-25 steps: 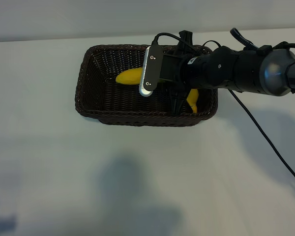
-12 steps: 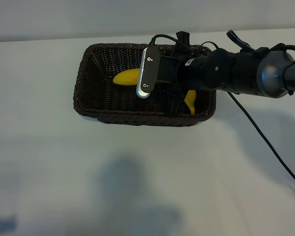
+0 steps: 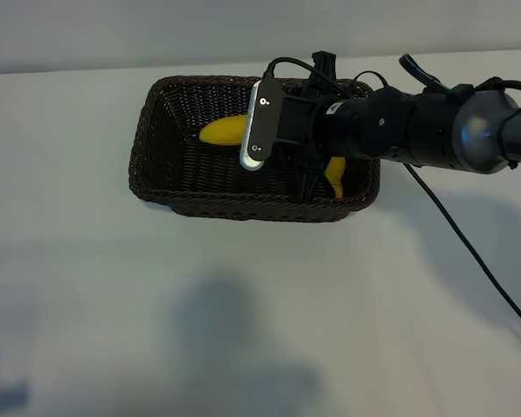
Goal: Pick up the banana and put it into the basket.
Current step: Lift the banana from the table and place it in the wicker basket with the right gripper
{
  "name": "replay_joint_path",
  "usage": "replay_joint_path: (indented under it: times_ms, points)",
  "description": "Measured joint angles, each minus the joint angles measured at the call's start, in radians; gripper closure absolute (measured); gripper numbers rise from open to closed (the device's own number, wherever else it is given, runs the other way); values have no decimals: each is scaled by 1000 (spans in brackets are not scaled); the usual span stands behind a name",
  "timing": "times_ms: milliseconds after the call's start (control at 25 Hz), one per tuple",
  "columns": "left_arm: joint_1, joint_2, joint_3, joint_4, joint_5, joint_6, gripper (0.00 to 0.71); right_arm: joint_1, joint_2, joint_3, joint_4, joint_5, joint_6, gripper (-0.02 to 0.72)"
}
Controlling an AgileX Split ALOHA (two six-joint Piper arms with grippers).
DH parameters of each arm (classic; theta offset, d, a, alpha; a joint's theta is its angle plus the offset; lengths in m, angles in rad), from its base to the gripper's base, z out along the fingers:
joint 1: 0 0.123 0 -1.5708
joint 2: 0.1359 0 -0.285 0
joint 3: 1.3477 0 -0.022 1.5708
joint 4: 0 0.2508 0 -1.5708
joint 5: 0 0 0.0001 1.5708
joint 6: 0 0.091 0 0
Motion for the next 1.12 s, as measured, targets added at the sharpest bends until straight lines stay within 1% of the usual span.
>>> replay_joint_path:
  times_ms: [80, 200, 360, 480, 720, 1120]
  points:
    - [0, 0, 0, 0, 0, 0, 262, 0, -1, 0, 5, -1, 0, 257]
    - [0, 0, 0, 0, 0, 0, 262, 0, -2, 0, 30, -1, -1, 240]
    - [0, 0, 0, 0, 0, 0, 262, 0, -2, 0, 57, -9, -2, 185]
    - [0, 0, 0, 0, 0, 0, 262, 0, -2, 0, 61, -9, -2, 160]
    - [0, 0, 0, 0, 0, 0, 262, 0, -23, 0, 64, -10, -2, 156]
    - [0, 0, 0, 0, 0, -2, 262, 0, -121, 0, 115, -14, -2, 156]
